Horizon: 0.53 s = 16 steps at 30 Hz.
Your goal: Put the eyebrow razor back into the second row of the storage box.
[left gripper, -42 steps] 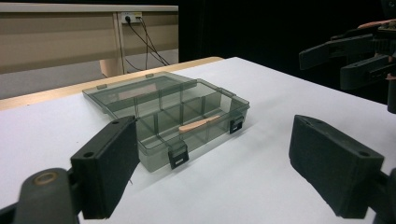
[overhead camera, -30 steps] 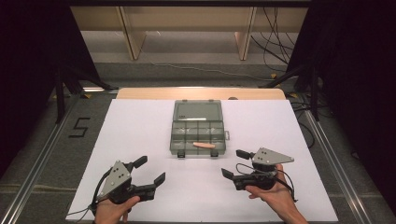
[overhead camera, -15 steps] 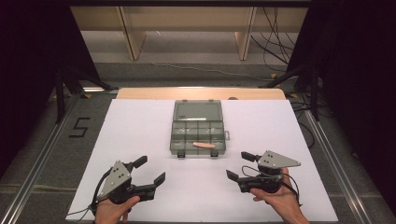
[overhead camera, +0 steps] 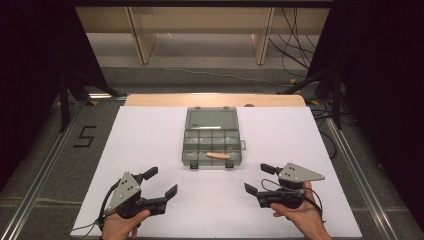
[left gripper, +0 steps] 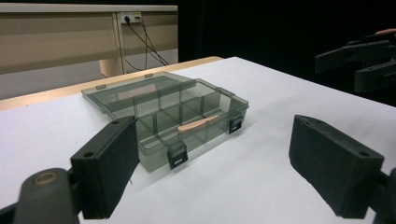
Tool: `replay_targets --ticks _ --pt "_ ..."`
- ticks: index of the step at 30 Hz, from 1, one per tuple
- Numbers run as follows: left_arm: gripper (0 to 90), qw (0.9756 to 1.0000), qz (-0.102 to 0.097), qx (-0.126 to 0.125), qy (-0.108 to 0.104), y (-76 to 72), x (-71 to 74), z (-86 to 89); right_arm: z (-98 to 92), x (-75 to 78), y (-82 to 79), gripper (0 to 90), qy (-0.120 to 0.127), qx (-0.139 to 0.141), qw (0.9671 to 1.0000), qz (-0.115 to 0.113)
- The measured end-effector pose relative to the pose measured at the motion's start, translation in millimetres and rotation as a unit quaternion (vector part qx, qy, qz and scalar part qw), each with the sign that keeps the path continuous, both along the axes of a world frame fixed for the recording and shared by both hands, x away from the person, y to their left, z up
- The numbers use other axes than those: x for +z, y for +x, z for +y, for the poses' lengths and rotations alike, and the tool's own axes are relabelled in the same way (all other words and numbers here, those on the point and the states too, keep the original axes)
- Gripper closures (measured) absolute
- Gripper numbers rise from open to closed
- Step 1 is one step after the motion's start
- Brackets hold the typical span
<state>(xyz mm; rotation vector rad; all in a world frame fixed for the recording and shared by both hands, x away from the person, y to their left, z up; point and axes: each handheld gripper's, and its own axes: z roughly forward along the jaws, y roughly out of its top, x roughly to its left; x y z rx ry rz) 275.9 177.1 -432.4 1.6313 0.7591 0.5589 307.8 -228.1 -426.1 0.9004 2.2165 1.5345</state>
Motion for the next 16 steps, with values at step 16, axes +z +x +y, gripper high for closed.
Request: replay_targets --ticks 16 --pt "15.7 1.0000 -0.002 0.000 0.002 0.5 0.4 0.2 0.7 0.2 0.6 15.8 -0.001 0.002 1.0000 -0.002"
